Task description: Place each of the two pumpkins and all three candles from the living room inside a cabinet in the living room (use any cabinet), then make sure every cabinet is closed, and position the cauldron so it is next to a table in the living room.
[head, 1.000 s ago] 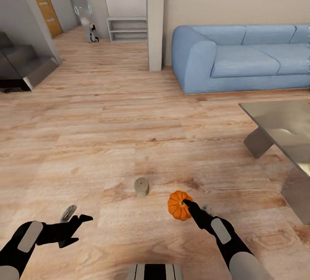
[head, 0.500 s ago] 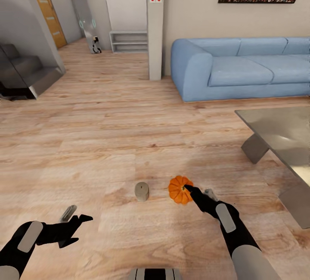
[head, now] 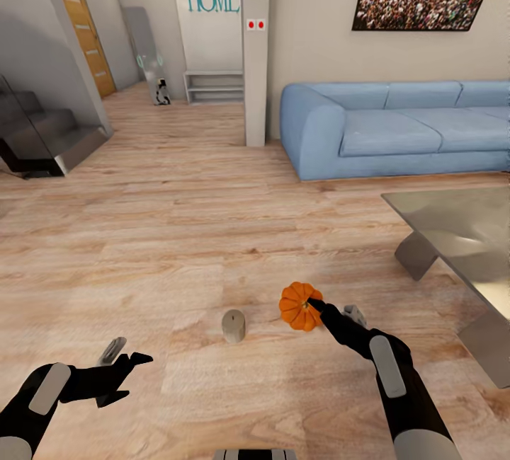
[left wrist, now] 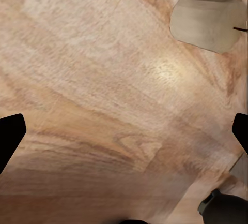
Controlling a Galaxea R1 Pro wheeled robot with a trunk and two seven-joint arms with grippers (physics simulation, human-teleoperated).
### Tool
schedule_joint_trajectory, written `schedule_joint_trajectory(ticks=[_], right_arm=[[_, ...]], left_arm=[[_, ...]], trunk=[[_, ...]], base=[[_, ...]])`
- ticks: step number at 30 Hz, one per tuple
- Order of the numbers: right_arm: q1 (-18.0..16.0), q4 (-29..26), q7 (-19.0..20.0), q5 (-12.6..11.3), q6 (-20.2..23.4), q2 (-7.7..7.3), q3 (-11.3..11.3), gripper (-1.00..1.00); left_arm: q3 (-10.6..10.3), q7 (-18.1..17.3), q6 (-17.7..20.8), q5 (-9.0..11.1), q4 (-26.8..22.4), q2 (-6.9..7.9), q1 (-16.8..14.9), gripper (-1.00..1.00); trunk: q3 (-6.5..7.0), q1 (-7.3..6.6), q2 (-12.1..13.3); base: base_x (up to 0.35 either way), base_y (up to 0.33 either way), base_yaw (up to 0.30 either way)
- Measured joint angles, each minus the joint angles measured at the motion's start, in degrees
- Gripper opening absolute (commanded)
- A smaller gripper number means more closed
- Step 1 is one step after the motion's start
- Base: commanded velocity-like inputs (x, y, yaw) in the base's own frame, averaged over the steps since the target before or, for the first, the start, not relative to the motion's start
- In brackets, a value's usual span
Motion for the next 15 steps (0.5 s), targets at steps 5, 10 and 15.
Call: schedule_joint_trajectory(ticks=[5,10,15], right_arm=[[0.15,-0.15,0.07,-0.04,-0.16,0.03,0.05,-1.0],[0.15,-0.03,0.14,-0.07,-0.17,-0.04,0.0,-1.0],[0.15,0.02,0.09,-0.02,-0.17,-0.05,-0.01,-1.0]], left_arm=[[-0.03,0.0,0.02,0.03,0.0,-0.01,0.0,1.0],[-0.05,0.0,0.05,0.03,0.0,-0.01,0.0,1.0],[-0.01,0.0,0.08,0.03,0.0,0.02,0.0,1.0]], trunk=[[1.11,-0.13,0.07],[2.25,-0.26,0.13],[3.56,-0.39,0.2]], base=[[-0.291,0.083,0.0],[-0.317,0.113,-0.023],[-0.309,0.101,-0.189]])
